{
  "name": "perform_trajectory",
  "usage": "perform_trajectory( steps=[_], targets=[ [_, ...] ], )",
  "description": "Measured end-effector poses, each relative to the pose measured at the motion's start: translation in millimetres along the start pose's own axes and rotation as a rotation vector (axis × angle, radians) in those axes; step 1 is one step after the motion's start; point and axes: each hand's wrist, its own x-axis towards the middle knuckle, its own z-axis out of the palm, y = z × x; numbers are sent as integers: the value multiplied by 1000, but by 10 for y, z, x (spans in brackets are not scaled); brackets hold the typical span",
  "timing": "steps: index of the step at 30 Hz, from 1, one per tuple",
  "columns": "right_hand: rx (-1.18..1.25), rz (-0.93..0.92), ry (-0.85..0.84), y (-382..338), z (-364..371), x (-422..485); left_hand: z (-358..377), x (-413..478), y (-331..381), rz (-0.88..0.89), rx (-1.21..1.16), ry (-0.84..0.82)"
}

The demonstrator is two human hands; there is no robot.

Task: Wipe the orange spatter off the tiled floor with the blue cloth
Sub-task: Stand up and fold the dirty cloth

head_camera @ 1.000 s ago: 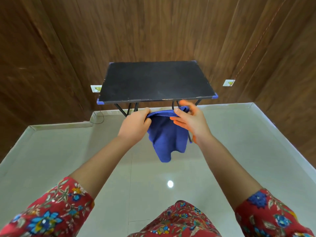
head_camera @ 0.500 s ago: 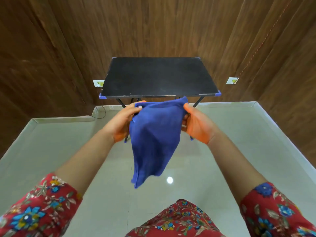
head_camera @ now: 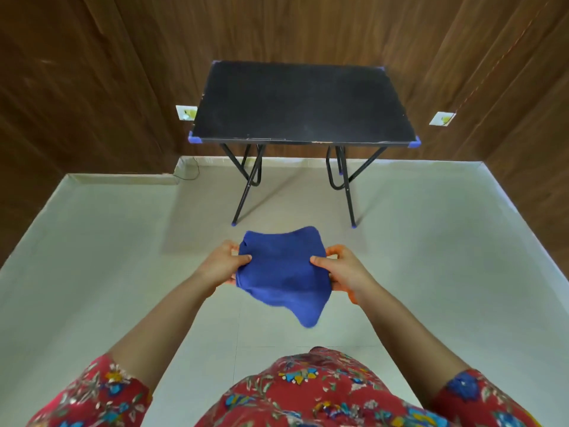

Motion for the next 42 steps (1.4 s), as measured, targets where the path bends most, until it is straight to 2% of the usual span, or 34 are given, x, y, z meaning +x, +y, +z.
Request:
perform_trajectory(
  steps=[3, 6, 8, 10, 12, 14, 16, 17, 19, 22, 23, 25, 26, 28, 31, 33, 35, 38, 40, 42],
  targets=[
    [-156, -118, 156, 8, 39, 85, 25, 66, -38, 68, 65, 99],
    [-215, -256, 108, -90, 1, 105, -25, 71, 32, 147, -34, -34],
    [-367, -305, 13, -133, -25, 91, -43, 91, 71, 178, 201, -104],
    [-694, -369, 17, -124, 6, 97, -39, 148, 79, 230, 482, -25],
    [-937, -415, 76, -139, 45, 109, -74, 229, 86, 278, 581, 29],
    [-1006, -442, 88, -199, -6, 169, -166, 301, 120, 329, 582, -18],
    [-891, -458, -27, -282, -140, 246, -286, 312, 178, 369, 436, -154],
    [-760, -422, -122, -332, -210, 259, -337, 279, 215, 366, 326, -218],
    [-406, -336, -297, -427, -304, 203, -412, 163, 295, 397, 82, -258],
    [276, -307, -332, -488, -271, 92, -397, 10, 440, 474, -264, -187],
    [435, -261, -318, -447, -218, 85, -367, 13, 436, 415, -397, -210],
    [566, -110, -314, -218, -53, 107, -256, 29, 325, 168, -579, -292],
    [597, -22, -334, -54, 34, 139, -189, 31, 224, 54, -583, -319],
    [592, 127, -341, 243, 182, 178, -74, 79, -49, -82, -422, -312],
    [406, 154, -301, 470, 276, 266, -57, 197, -271, -177, -239, -190],
    [379, 142, -273, 457, 308, 330, -94, 251, -283, -203, -196, -157],
    [362, 154, -164, 426, 334, 401, -109, 303, -288, -203, -192, -97],
    [134, 165, 26, 449, 429, 506, -28, 322, -329, -221, -180, -24],
    [1, 115, 3, 438, 523, 549, 47, 363, -359, -223, -206, -70],
    [-50, 85, -69, 364, 536, 555, 89, 368, -316, -189, -105, -183]
  ],
)
